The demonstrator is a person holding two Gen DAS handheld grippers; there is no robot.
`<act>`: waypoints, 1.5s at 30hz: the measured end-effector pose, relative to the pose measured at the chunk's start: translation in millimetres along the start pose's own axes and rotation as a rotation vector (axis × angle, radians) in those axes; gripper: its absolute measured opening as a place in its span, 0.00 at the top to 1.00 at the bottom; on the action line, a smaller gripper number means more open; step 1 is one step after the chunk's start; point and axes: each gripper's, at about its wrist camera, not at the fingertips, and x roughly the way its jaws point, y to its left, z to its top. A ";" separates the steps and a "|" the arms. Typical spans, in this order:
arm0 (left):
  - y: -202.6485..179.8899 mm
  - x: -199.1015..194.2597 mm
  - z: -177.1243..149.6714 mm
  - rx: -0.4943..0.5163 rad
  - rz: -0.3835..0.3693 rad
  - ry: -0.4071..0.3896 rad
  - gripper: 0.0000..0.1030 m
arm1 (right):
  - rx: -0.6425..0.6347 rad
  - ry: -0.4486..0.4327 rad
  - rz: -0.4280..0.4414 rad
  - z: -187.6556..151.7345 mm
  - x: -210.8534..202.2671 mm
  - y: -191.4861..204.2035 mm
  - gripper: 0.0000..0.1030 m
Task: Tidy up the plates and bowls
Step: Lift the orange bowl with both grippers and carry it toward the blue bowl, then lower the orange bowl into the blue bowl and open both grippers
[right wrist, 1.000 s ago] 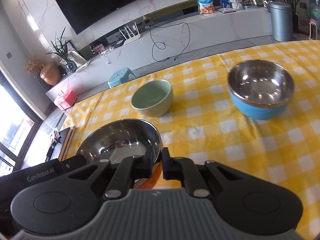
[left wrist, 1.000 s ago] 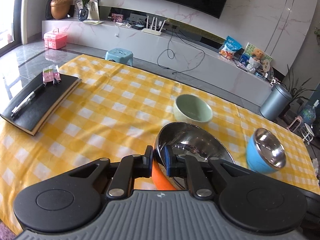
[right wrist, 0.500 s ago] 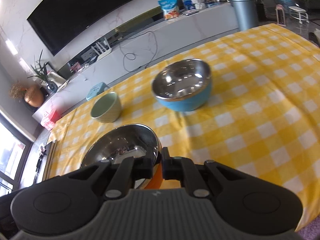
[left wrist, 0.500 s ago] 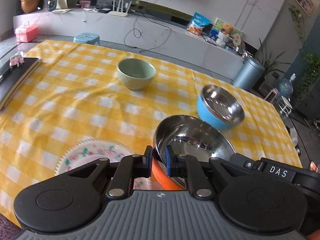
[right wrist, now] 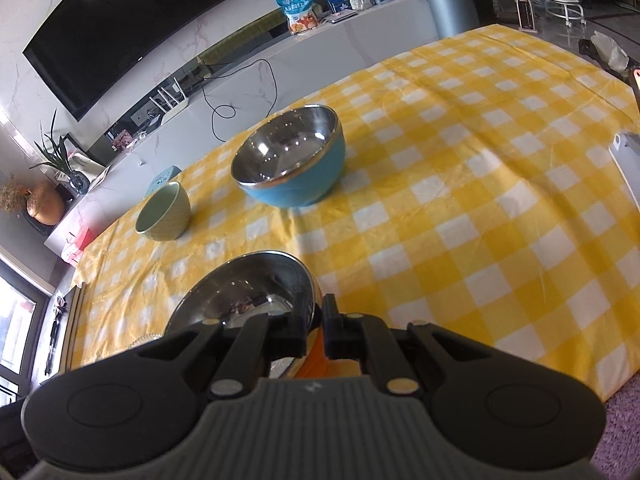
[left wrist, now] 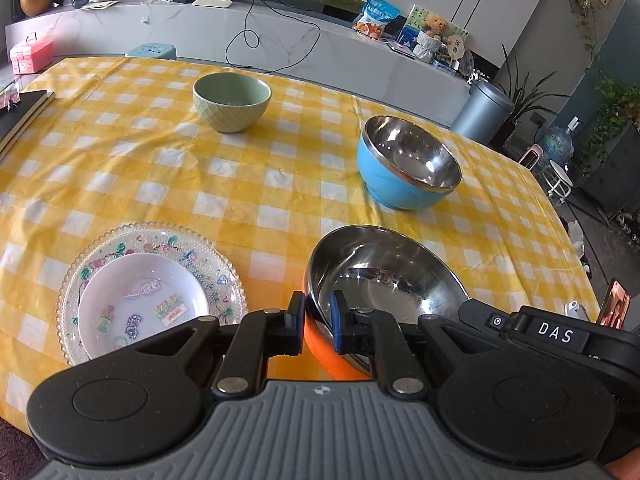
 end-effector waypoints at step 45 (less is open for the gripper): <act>6.6 -14.1 7.6 0.045 -0.053 -0.083 0.50 | -0.097 -0.059 -0.062 2.4 -5.7 15.3 0.67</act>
